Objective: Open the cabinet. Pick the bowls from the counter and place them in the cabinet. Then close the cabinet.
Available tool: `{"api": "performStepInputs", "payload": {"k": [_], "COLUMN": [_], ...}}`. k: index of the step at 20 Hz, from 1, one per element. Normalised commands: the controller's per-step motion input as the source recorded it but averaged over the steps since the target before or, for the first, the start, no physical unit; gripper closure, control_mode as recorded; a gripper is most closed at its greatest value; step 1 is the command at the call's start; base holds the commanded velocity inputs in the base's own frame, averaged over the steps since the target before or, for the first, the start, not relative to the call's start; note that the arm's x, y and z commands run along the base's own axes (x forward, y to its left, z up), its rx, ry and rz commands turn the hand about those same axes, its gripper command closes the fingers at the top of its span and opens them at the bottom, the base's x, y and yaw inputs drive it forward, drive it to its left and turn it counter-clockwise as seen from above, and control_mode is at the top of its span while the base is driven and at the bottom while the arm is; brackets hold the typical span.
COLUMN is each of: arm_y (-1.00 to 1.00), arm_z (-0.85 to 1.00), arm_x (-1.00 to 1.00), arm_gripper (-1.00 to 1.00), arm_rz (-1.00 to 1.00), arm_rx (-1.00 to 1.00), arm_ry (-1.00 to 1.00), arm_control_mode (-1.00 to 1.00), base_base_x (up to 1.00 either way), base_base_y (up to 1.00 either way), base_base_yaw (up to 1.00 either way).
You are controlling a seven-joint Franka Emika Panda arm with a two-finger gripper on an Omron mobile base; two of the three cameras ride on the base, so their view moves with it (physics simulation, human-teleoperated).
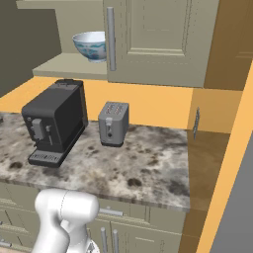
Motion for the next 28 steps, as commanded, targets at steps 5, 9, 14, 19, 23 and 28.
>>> {"api": "performStepInputs", "payload": {"k": [5,9,14,19,23,28], "arm_y": [0.38,0.40,0.38,0.37,0.33,0.30], "arm_z": [0.00,0.00,-0.06,-0.16,-0.20,-0.19], "arm_x": [-0.16,-0.10,-0.01,0.00,0.01,0.19], "arm_gripper": [-1.00,-1.00,-1.00,-1.00,-1.00,-1.00], "arm_rz": [0.00,0.00,0.00,0.00,0.00,-0.05], "arm_rx": [-0.13,-0.15,-0.16,-0.14,-0.10,-0.07], "arm_ry": [-0.07,-0.08,-0.07,-0.09,-0.02,0.00], "arm_control_mode": [-1.00,-1.00,-1.00,-1.00,-1.00,-1.00], "base_base_x": [0.00,0.00,0.00,0.00,0.00,0.00], "base_base_y": [0.00,0.00,0.00,0.00,0.00,0.00], "base_base_yaw": [0.00,0.00,0.00,0.00,0.00,0.00]}}
